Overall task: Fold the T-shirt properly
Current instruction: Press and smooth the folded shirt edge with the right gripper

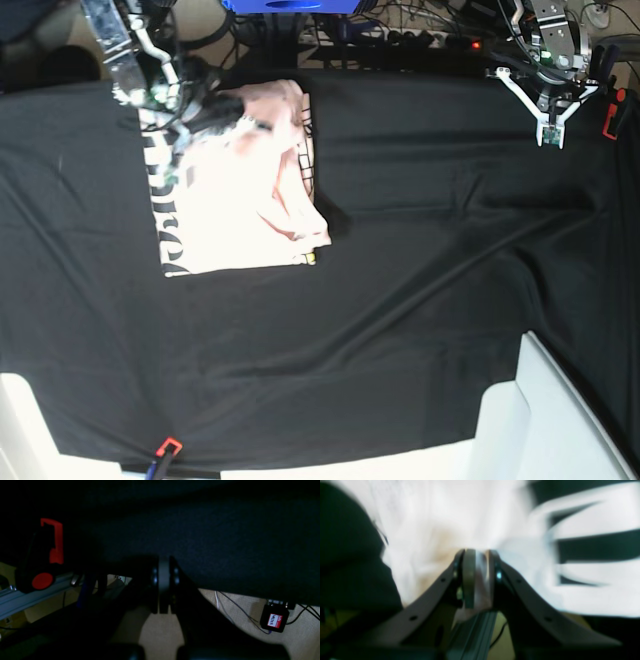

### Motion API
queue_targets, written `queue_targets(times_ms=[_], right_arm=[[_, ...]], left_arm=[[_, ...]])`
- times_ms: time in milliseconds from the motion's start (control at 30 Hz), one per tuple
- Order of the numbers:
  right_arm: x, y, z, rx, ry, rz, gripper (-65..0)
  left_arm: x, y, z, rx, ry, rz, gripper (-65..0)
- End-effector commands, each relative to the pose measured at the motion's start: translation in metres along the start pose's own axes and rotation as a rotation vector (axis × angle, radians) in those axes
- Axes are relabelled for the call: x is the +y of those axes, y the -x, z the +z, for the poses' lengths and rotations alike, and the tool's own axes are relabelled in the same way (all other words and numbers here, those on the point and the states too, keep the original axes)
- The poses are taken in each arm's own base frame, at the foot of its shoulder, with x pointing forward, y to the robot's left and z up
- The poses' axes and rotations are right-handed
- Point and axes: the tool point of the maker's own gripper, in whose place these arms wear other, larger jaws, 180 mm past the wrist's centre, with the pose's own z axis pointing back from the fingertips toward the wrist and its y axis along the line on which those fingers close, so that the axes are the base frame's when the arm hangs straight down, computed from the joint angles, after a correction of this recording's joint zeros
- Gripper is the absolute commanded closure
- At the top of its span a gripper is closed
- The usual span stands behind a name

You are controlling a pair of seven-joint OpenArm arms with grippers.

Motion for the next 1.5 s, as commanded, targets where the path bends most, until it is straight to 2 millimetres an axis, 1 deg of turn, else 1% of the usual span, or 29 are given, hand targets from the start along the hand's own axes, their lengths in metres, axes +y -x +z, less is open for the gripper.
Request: queue_targets(times_ms=[0, 67, 100, 267, 300, 367, 500, 600, 667, 733, 833, 933, 1000, 1067, 1133, 1167, 1233, 1300, 1467], right_arm=[[-0.003, -0.006, -0.002, -0.030, 0.012, -0.007, -8.4], [-0.002, -0.004, -0.003, -0.029, 0.015, -0.007, -8.3], [0.001, -0.007, 0.000, -0.040, 0.005, -0.007, -8.3], [0.030, -0.038, 0.040, -0.126, -0.098, 0.006, -8.3], [0.033, -0.047, 0.046, -0.141, -0.107, 0.005, -8.3], [0.039, -0.068, 0.050, -0.170, -0.115, 0.003, -8.3], [0.033, -0.121, 0.052, -0.263, -0.108, 0.018, -8.3], [0.030, -0.149, 0.051, -0.308, -0.114, 0.056, -8.4], [0.029, -0.164, 0.051, -0.332, -0.143, 0.125, -8.4], [0.030, -0.172, 0.055, -0.353, -0.214, 0.214, -8.4], [0.030, -0.185, 0.075, -0.416, -0.372, 0.298, -8.3], [0.026, -0.191, 0.087, -0.454, -0.470, 0.310, -8.3], [0.024, -0.192, 0.087, -0.458, -0.517, 0.308, -8.3], [0.021, -0.186, 0.078, -0.430, -0.539, 0.301, -8.3], [0.019, -0.182, 0.066, -0.397, -0.550, 0.304, -8.3], [0.017, -0.177, 0.059, -0.376, -0.562, 0.307, -8.3], [0.017, -0.172, 0.050, -0.351, -0.587, 0.333, -8.3], [0.015, -0.170, 0.042, -0.331, -0.592, 0.326, -8.3], [0.013, -0.176, 0.033, -0.312, -0.593, 0.302, -8.3]], left_arm=[[0.009, -0.006, 0.002, -0.022, -0.026, -0.004, -1.0], [0.009, -0.006, 0.002, -0.022, -0.026, -0.004, -1.0], [0.009, -0.006, 0.002, -0.023, -0.024, -0.002, -1.0], [0.010, -0.005, 0.002, -0.023, -0.026, 0.000, -1.0], [0.010, -0.005, 0.002, -0.023, -0.026, 0.000, -1.0], [0.010, -0.006, 0.002, -0.023, -0.024, 0.000, -1.0], [0.009, -0.004, 0.002, -0.020, -0.023, 0.000, -1.0], [0.010, -0.002, 0.003, -0.016, -0.024, -0.001, -1.0], [0.011, -0.001, 0.003, -0.013, -0.028, 0.000, -1.0], [0.012, 0.000, 0.003, -0.012, -0.029, -0.002, -1.0], [0.012, -0.001, 0.003, -0.013, -0.030, -0.003, -1.0], [0.012, -0.001, 0.003, -0.013, -0.030, -0.003, -1.0], [0.012, -0.002, 0.003, -0.015, -0.031, -0.003, -1.0], [0.012, -0.004, 0.002, -0.018, -0.031, -0.003, -1.0], [0.010, -0.005, 0.002, -0.021, -0.026, -0.004, -1.0], [0.009, -0.005, 0.002, -0.021, -0.025, -0.005, -1.0], [0.009, -0.005, 0.002, -0.021, -0.025, -0.005, -1.0], [0.011, -0.004, 0.002, -0.020, -0.029, -0.002, -1.0], [0.012, -0.002, 0.003, -0.015, -0.030, -0.002, -1.0]])
